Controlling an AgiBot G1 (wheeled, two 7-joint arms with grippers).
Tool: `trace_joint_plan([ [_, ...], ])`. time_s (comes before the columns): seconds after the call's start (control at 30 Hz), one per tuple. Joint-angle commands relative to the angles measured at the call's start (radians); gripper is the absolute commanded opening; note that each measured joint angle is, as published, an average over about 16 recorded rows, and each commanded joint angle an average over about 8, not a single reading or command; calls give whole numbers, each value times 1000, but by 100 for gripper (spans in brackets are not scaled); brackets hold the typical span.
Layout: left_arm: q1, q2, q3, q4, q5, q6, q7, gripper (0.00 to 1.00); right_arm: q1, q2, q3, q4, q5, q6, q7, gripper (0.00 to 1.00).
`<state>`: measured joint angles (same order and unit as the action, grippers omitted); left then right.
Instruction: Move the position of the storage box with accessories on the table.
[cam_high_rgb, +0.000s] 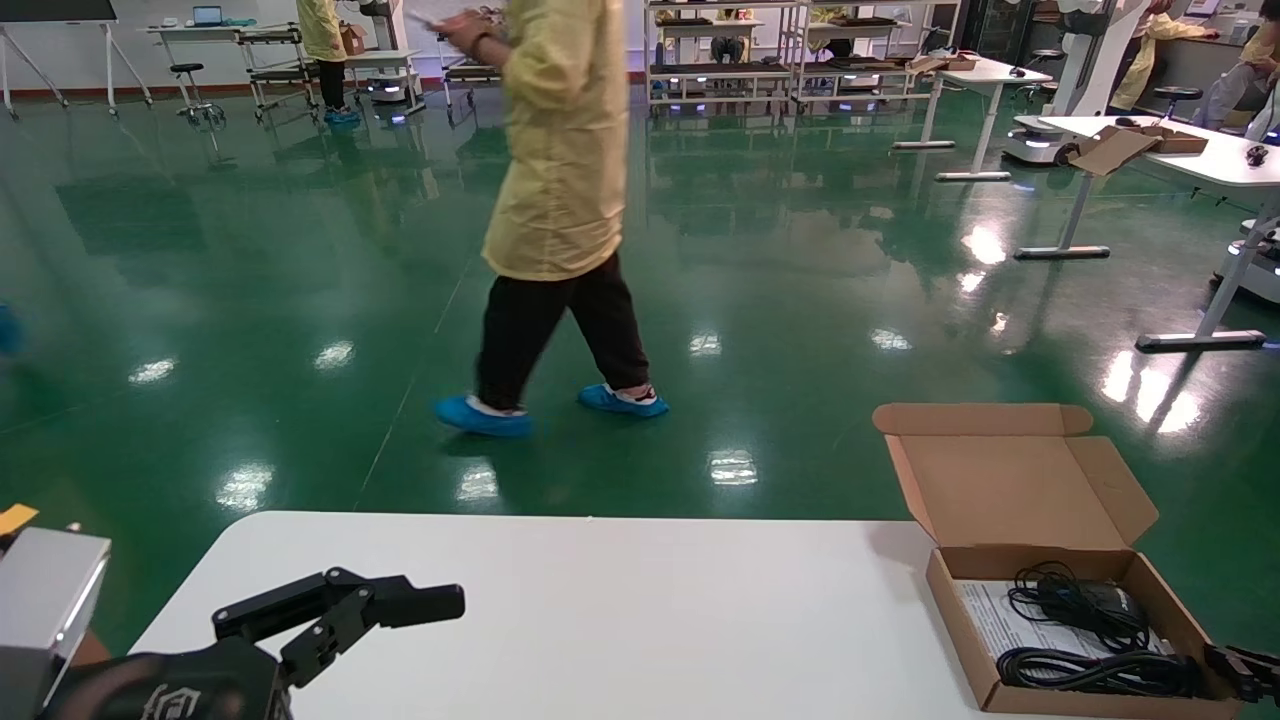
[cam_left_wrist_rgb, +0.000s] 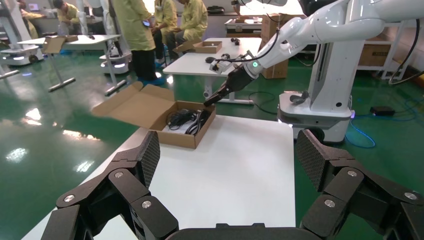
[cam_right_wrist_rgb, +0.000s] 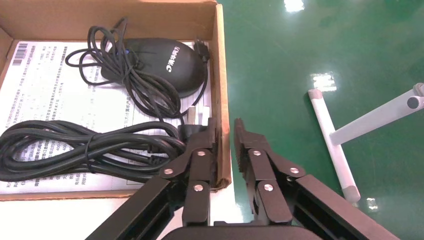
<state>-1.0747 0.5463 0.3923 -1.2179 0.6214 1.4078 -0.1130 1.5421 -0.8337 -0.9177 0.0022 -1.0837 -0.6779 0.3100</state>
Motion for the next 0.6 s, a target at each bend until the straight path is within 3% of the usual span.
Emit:
trace_joint_plan([
  [0.03, 0, 0, 0, 0, 0, 0, 0, 100, 0, 1, 0, 1, 0, 2, -3, 100],
  [0.6, 0, 0, 0, 0, 0, 0, 0, 100, 51, 23, 3, 8, 3, -26, -2, 100],
])
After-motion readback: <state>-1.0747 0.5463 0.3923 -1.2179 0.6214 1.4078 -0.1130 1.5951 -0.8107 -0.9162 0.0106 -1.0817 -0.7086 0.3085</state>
